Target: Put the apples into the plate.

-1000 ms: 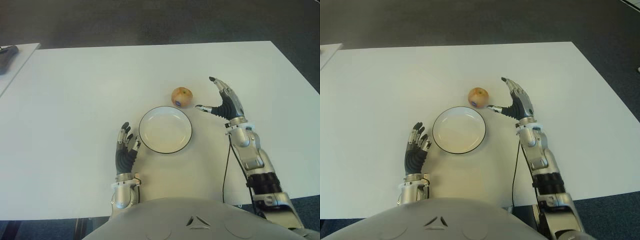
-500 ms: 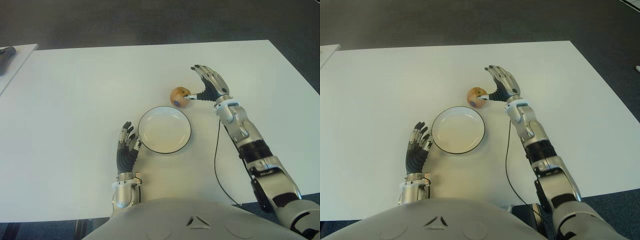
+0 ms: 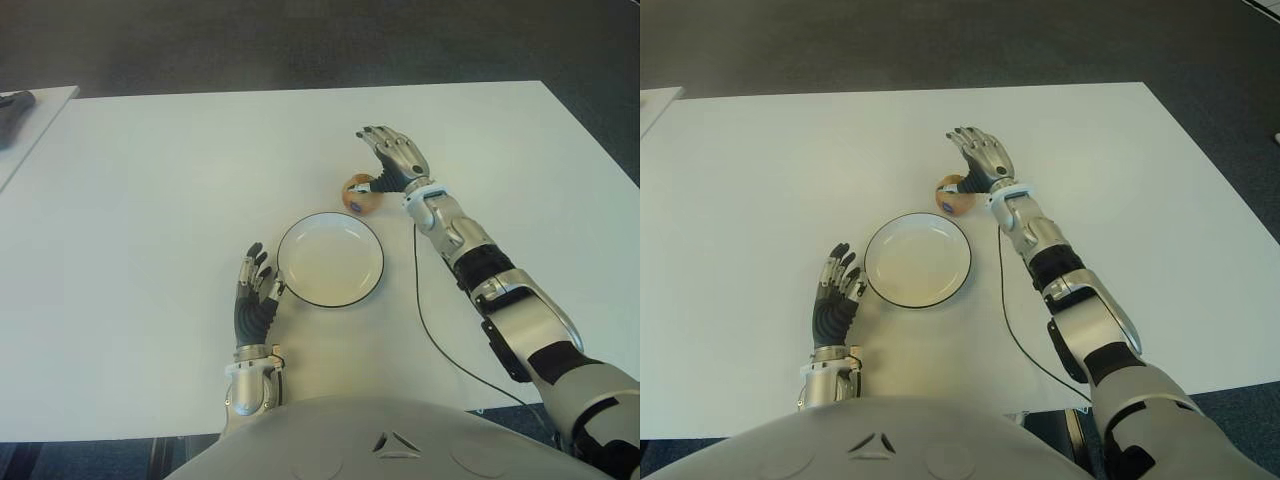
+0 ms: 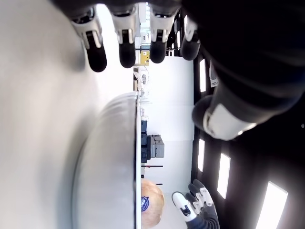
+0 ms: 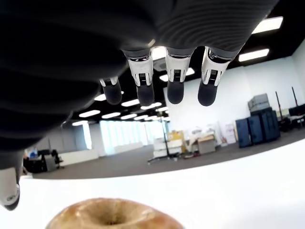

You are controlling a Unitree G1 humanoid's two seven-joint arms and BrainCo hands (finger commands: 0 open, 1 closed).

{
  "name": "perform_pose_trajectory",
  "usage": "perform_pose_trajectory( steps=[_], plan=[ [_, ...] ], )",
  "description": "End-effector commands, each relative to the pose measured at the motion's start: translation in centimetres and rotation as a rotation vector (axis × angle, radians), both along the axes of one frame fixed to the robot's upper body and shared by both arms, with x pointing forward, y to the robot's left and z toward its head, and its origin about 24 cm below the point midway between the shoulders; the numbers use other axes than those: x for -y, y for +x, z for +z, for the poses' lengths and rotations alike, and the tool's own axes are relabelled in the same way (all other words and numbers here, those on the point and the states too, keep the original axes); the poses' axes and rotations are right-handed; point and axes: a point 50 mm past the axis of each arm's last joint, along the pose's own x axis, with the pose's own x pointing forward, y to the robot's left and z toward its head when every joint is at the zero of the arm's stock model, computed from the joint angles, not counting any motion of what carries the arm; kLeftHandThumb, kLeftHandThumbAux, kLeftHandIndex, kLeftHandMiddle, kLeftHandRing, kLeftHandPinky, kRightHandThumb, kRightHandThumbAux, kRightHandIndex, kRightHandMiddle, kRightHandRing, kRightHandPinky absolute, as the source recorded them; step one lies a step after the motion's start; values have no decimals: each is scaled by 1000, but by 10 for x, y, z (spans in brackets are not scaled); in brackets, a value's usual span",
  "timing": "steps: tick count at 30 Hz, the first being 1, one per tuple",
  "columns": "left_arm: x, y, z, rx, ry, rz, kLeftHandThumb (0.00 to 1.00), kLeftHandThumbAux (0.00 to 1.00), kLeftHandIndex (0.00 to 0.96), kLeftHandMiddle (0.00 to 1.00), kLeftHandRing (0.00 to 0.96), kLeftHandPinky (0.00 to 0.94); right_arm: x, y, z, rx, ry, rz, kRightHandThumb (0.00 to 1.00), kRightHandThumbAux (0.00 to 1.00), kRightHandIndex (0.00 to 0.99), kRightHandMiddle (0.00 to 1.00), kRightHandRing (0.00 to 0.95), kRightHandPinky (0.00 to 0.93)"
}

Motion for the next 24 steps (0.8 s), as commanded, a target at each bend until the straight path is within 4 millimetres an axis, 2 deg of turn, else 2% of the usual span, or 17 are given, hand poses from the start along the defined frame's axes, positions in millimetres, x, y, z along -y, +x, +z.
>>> perform_pose_trajectory(
  steps=[1, 5, 13, 24],
  plan=[
    [15, -24, -38, -305, -69, 30, 254, 656, 66, 83, 113, 177, -2, 2, -11, -41, -36, 11, 458, 521, 59, 92, 62, 77],
    [14, -24, -39, -310, -66, 34, 254, 638, 85, 102, 130, 212, -3, 3, -14, -48, -45, 13, 458, 538, 54, 99, 67, 79],
    [14, -24, -39, -300, -82, 35, 267, 618, 106, 124, 146, 222, -7, 3, -20, -48, -55, 16, 452, 552, 48, 99, 64, 74],
    [13, -24, -39, -299, -86, 32, 269, 611, 100, 107, 122, 187, -10, 1, -25, -42, -59, 23, 446, 560, 51, 112, 87, 106]
  ],
)
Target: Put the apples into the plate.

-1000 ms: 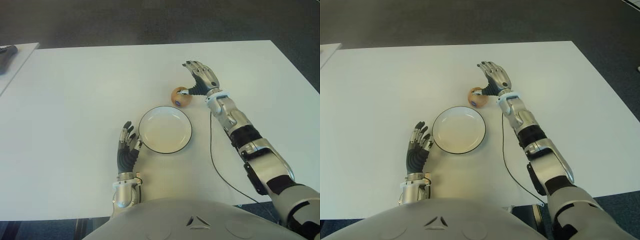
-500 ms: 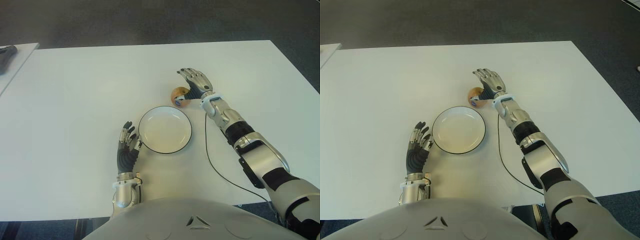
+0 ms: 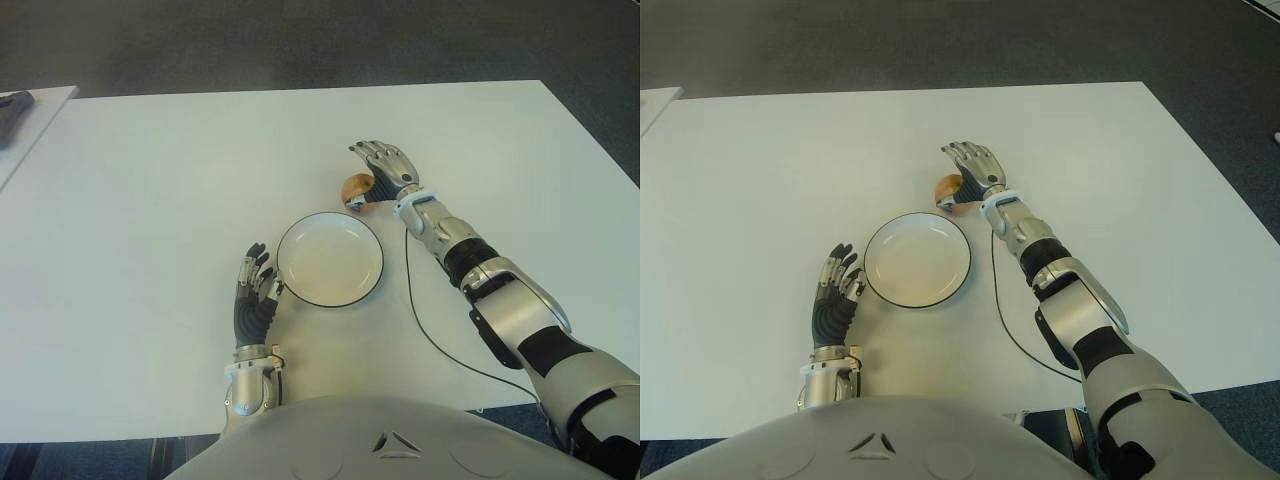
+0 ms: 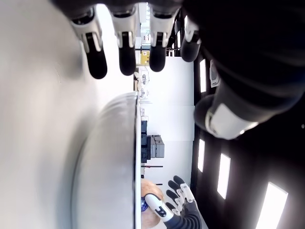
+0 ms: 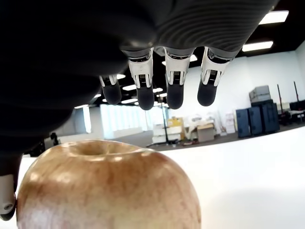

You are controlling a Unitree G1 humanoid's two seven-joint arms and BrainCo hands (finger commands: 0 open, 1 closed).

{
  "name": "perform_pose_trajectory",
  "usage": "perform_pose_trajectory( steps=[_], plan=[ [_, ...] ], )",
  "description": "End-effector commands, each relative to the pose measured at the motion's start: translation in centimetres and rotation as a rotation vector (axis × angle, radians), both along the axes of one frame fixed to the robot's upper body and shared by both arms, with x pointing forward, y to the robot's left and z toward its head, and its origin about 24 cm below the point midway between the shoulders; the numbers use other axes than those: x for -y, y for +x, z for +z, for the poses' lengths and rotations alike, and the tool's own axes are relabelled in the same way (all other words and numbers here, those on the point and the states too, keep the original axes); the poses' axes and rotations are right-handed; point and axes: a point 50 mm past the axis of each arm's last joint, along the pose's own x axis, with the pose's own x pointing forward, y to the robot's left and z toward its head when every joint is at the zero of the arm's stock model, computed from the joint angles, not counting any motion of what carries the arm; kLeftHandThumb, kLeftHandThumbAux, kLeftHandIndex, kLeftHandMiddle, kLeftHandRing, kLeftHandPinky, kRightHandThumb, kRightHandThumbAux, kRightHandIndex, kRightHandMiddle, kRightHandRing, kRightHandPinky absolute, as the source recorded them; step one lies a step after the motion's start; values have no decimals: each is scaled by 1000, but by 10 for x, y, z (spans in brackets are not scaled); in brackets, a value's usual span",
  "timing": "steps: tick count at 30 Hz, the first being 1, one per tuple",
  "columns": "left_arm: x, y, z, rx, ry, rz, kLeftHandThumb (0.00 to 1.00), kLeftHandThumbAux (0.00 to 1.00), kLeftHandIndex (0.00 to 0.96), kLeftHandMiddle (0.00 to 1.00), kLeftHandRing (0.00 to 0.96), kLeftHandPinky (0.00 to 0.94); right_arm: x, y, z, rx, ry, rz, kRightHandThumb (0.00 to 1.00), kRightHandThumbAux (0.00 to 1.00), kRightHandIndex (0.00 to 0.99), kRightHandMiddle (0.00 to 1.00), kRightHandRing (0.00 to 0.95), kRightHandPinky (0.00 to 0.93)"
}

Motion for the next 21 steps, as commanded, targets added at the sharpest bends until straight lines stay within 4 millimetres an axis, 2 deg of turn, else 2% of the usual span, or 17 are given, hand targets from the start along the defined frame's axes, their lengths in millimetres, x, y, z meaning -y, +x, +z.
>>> perform_pose_trajectory(
  steps=[1, 21],
  plan=[
    [14, -24, -39, -297, -80, 25, 270, 612, 100, 108, 123, 192, -3, -1, -4, -5, -7, 11, 443, 560, 51, 113, 88, 107],
    [13, -25, -39, -290, -77, 23, 281, 612, 111, 124, 142, 204, -3, -6, -16, -47, 6, 4, 453, 586, 52, 111, 80, 84]
  ],
)
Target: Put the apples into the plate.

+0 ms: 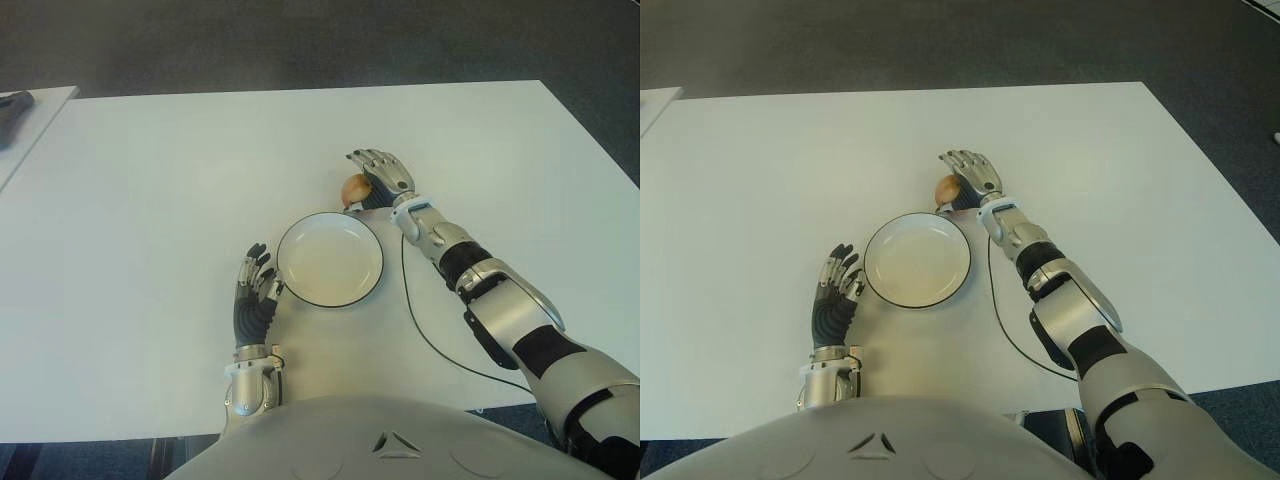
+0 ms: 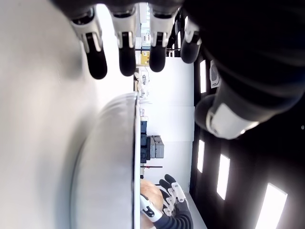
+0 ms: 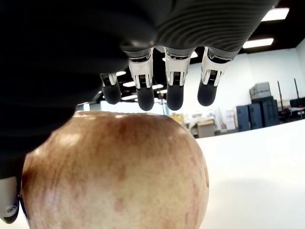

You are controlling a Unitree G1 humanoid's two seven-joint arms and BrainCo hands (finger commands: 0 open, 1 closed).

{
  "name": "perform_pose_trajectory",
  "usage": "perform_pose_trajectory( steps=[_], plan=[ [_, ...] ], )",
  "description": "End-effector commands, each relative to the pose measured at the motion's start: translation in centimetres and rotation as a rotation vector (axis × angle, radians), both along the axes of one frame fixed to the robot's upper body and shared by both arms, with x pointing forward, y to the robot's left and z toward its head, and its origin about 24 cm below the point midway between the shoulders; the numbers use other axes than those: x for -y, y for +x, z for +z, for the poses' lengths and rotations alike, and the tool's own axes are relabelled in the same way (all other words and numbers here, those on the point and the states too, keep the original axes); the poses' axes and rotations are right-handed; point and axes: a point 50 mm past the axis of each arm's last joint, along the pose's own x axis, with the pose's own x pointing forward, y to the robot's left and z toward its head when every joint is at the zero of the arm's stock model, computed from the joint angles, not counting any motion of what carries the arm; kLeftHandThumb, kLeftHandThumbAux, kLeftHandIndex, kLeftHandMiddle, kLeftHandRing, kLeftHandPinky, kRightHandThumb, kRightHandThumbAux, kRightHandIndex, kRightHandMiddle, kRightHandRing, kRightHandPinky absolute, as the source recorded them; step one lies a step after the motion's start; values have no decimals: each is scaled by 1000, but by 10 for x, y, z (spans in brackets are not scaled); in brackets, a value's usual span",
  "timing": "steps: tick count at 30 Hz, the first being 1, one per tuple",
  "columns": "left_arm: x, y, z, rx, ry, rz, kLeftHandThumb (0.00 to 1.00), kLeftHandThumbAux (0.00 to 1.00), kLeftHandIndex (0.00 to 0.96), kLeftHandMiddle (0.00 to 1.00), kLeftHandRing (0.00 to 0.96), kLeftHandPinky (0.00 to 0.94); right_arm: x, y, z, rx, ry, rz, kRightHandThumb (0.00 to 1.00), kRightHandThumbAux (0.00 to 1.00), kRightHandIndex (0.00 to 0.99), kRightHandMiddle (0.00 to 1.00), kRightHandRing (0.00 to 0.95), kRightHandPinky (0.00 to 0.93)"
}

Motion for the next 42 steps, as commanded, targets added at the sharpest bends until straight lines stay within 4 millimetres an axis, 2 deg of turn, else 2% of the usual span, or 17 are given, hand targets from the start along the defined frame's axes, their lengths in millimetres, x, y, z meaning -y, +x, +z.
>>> perform_pose_trajectory(
  steps=[1, 16, 29, 35, 42],
  plan=[
    [13, -25, -39, -289, -75, 21, 280, 611, 111, 124, 140, 200, -1, -2, -5, -26, 9, 5, 455, 588, 51, 109, 79, 82],
    [13, -26, -38, -285, -74, 22, 271, 610, 103, 110, 117, 169, -2, -7, -12, -57, 34, -5, 466, 604, 58, 124, 96, 110],
    [13, -27, -37, -284, -74, 23, 283, 613, 110, 123, 134, 202, 1, -11, -19, -70, 57, -18, 456, 613, 76, 141, 109, 111],
    [14, -27, -36, -279, -77, 22, 272, 620, 103, 114, 119, 161, 2, -12, -20, -71, 78, -23, 477, 622, 99, 163, 128, 119],
    [14, -27, -36, -279, -75, 23, 268, 621, 101, 112, 119, 175, 3, -14, -23, -82, 107, -34, 484, 633, 136, 194, 159, 151]
  ],
)
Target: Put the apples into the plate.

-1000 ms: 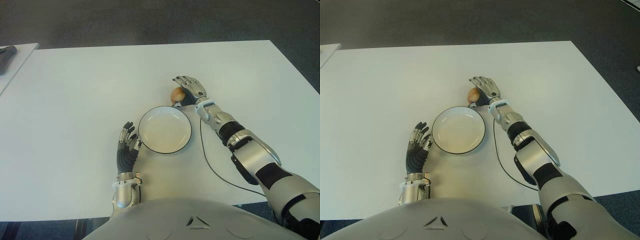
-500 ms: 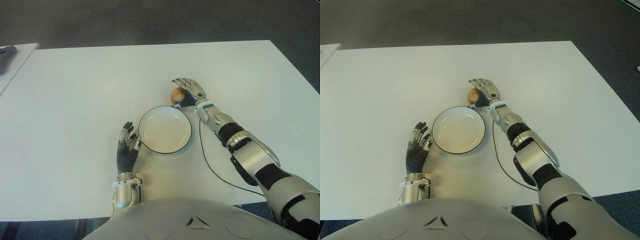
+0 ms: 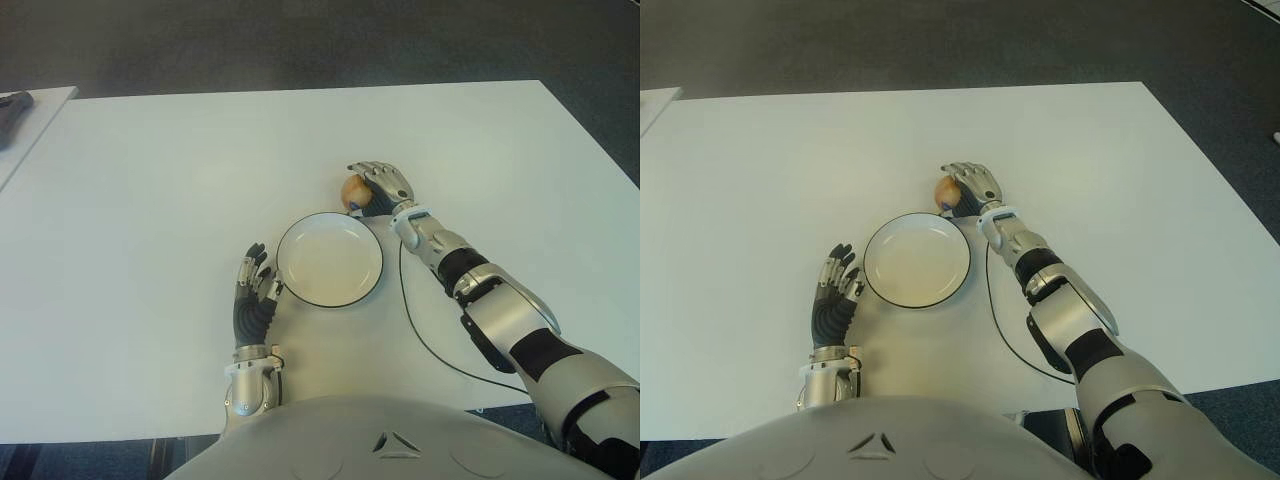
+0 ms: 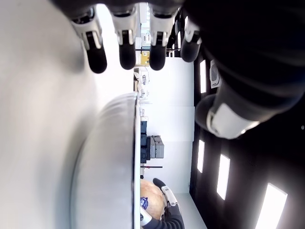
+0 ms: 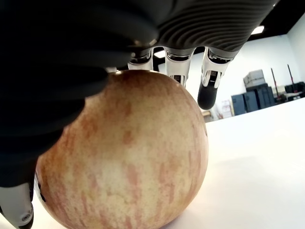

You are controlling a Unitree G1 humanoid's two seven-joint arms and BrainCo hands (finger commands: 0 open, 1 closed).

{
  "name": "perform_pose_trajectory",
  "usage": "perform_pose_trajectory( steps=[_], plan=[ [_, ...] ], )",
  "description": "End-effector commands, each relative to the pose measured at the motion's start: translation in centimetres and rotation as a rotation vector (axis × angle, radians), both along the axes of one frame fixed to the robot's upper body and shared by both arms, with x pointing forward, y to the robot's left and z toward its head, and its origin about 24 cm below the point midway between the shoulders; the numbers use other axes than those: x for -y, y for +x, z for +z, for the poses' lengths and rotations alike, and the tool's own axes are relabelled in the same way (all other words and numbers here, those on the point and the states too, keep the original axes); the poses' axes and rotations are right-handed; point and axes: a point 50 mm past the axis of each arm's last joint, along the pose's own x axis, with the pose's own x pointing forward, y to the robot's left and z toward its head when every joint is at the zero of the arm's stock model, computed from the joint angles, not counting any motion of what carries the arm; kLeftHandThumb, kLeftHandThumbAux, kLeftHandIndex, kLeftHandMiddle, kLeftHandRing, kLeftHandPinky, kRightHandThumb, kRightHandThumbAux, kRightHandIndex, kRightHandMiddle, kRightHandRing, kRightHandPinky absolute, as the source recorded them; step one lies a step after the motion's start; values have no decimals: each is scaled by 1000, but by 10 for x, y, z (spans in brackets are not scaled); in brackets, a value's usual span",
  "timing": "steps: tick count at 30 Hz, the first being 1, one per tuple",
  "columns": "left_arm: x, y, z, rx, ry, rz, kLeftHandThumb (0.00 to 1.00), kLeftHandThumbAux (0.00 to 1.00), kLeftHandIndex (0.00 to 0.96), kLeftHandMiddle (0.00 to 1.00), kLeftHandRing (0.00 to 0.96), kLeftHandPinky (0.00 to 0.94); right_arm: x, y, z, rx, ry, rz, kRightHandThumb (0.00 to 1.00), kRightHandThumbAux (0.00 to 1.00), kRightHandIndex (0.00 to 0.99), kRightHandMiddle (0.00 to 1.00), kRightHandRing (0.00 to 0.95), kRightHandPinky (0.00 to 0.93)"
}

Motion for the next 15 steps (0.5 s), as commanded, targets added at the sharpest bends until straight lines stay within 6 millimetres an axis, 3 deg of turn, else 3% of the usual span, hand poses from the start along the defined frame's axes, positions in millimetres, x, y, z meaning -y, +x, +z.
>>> perform_pose_trajectory(
  steps=[1, 15],
  plan=[
    [13, -27, -36, -279, -74, 24, 269, 621, 101, 113, 120, 175, 1, -7, -10, -40, 39, -16, 485, 635, 142, 200, 165, 158],
    [12, -27, -35, -276, -70, 27, 267, 616, 103, 116, 116, 156, 1, -9, -14, -44, 102, -41, 543, 647, 254, 310, 275, 257]
  ],
)
